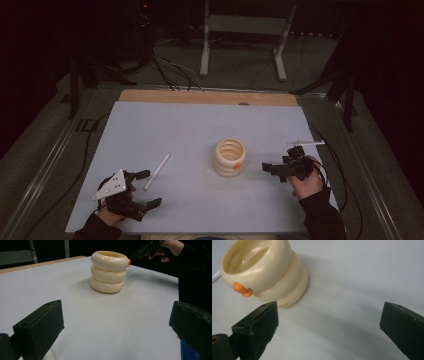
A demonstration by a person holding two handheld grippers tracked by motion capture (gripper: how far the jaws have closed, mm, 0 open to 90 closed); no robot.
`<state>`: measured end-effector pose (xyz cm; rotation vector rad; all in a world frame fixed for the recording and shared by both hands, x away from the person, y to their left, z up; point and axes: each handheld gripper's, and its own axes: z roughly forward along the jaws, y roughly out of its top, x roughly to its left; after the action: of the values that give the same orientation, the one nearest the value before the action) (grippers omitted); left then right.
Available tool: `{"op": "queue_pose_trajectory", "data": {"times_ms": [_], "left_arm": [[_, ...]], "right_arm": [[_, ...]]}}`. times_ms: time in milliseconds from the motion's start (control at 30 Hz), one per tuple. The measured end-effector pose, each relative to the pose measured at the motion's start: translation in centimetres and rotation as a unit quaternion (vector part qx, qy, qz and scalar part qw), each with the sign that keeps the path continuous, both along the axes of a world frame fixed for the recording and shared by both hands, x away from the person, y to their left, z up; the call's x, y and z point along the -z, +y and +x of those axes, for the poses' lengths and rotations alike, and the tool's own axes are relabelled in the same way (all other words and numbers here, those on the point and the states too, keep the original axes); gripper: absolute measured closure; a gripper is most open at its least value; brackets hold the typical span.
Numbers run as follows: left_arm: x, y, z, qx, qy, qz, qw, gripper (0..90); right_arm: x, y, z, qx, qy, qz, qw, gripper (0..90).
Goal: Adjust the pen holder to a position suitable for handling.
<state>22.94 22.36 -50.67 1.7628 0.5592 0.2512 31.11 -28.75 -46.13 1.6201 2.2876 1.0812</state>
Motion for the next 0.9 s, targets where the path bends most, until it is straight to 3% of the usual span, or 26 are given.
{"op": "queue_pose_trajectory", "data": {"times_ms": [133,367,567,667,900], "left_arm": [[0.0,0.0,0.0,0.000,0.000,0.000,1.0000,0.0],[0.0,0.0,0.1,0.000,0.002,0.000,1.0000,0.0],[0.1,0.1,0.1,-0.002,0.003,0.000,1.0000,0.0],[0.2,0.1,0.2,-0.004,0.006,0.000,1.0000,0.0],[0.3,0.5,0.5,-0.006,0.009,-0.002,0.9999,0.0]], "right_arm": [[0.6,-0.5,-0.7,0.002,-0.005,0.004,1.0000,1.7],[1.7,-1.5,-2.0,0.008,-0.049,-0.010,0.9987,1.7],[3.1,-2.2,-2.9,0.008,-0.057,0.013,0.9983,1.5],[4.1,-2.2,-3.2,0.011,-0.050,0.020,0.9985,1.5],[4.6,-1.9,-3.4,0.009,-0.066,0.015,0.9977,1.5]]}}
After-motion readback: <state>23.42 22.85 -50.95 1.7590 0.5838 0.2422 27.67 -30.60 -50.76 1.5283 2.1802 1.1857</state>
